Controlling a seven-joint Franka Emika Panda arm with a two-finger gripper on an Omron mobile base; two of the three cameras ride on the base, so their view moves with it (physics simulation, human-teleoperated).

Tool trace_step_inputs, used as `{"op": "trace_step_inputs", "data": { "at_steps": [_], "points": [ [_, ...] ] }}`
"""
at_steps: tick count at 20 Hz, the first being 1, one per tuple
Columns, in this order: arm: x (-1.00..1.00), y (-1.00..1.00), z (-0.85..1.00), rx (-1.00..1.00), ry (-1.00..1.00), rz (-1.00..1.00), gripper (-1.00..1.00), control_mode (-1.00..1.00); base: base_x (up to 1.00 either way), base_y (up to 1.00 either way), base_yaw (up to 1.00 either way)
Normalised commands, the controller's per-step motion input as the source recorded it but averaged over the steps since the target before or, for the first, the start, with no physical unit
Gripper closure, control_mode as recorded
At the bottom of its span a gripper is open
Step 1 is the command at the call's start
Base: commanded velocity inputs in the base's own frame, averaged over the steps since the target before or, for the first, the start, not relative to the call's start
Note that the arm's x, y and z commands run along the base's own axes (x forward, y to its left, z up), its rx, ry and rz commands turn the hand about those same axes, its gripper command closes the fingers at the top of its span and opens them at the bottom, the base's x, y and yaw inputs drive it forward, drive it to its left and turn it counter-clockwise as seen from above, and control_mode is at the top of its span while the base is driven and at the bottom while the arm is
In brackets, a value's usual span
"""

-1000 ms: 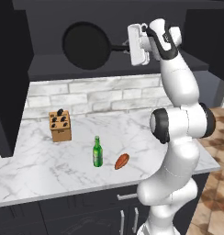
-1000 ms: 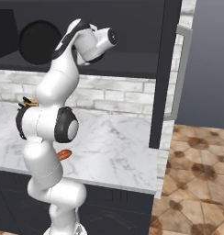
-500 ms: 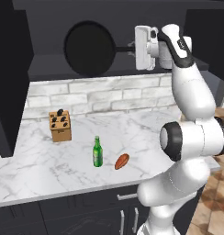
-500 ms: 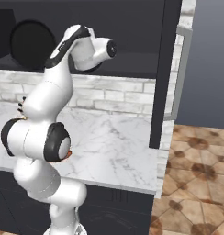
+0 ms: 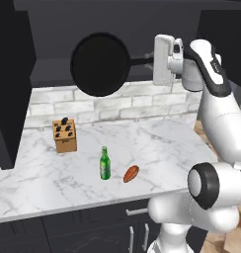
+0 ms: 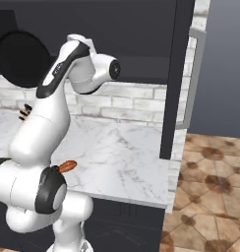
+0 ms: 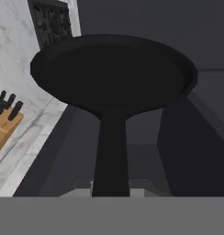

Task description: Pick the pan from the cabinet and place it on the stove. Then turn on the stove burner for the pan.

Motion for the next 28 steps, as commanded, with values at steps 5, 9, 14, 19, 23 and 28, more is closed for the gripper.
{"op": "trace_step_inputs", "data": {
  "at_steps": [5, 9, 14, 19, 23, 28],
  "points": [
    [-0.73, 0.0, -0.01, -0.01, -0.05, 0.0, 1.0, -1.0, 0.0, 0.0, 0.0],
    [-0.58, 0.0, -0.16, -0.03, 0.0, 0.0, 1.0, -1.0, 0.0, 0.0, 0.0],
    [-0.5, 0.0, -0.22, -0.04, 0.0, 0.0, 1.0, -1.0, 0.0, 0.0, 0.0],
    [-0.5, 0.0, -0.31, -0.04, 0.0, 0.0, 1.0, -1.0, 0.0, 0.0, 0.0],
    [-0.55, 0.0, -0.33, -0.01, 0.0, 0.0, 1.0, -1.0, 0.0, 0.0, 0.0],
    [-0.57, 0.0, -0.24, 0.0, 0.0, 0.0, 1.0, -1.0, 0.0, 0.0, 0.0]
  ]
}}
